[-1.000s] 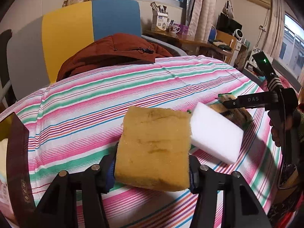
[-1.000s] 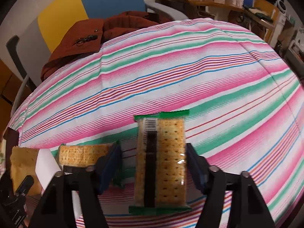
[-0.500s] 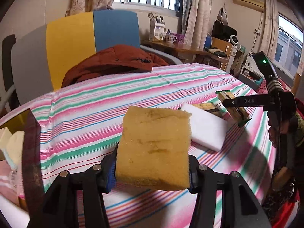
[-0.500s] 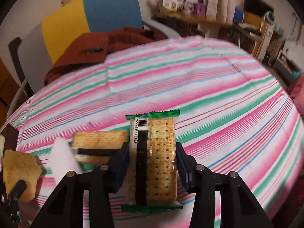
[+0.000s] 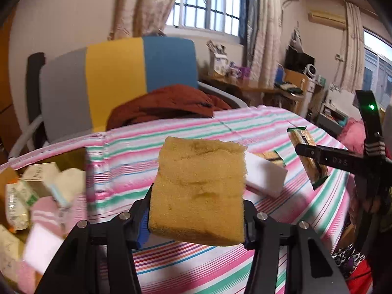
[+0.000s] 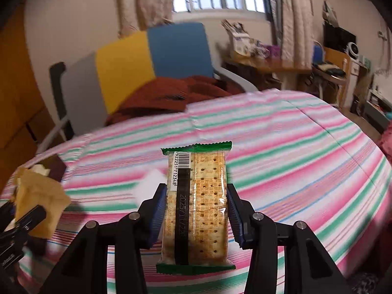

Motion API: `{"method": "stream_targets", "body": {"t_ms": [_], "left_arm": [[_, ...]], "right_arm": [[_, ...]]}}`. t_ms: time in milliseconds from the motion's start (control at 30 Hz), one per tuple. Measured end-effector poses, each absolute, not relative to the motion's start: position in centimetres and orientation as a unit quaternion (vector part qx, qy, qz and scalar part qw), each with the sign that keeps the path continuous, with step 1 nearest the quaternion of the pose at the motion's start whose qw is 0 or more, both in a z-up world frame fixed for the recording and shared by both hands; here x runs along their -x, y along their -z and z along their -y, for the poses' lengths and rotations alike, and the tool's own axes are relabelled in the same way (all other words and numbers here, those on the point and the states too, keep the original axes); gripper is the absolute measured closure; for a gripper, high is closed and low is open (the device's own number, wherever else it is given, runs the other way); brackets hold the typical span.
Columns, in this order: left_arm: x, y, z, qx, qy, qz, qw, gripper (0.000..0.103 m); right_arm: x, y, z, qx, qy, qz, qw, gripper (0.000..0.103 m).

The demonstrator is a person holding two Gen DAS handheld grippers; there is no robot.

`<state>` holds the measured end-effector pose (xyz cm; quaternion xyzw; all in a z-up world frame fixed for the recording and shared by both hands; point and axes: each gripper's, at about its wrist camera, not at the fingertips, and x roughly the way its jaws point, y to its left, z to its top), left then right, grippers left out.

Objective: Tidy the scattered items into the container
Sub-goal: 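Carry the yellow sponge and cracker packet toward the gold tin with both tools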

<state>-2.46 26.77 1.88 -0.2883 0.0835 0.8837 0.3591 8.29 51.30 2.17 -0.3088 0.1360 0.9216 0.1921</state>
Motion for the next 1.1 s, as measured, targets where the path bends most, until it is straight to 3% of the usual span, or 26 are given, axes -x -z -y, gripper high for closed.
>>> {"method": "stream_targets", "body": {"t_ms": [333,667,867,1100], "left_arm": [[4.6,-3.4,-17.8,0.284,-0.923,-0.051,0.256,0.048],[6.1,-3.0,-8.1,0.288,-0.944,-0.021,0.16,0.048],[6.4,-2.0,-3.6,0.297,-0.945,0.006,0.139,0.048],[5.9,-0.9,-4.4,0.302,-0.937,0.004,0.173,0.048]], "right_arm": [[-2.0,-3.9,-38.7,0.304,-0.948,-0.033,0.093,0.055],[4.0,-2.8,-29.0,0.323,-0.946,-0.03,-0.016,0.056],[6.6,-1.9,-25.2,0.336,-0.939,-0.024,-0.067,0.056],[9.9,-1.3,-23.1,0.351,-0.932,-0.028,-0.088,0.056]]}}
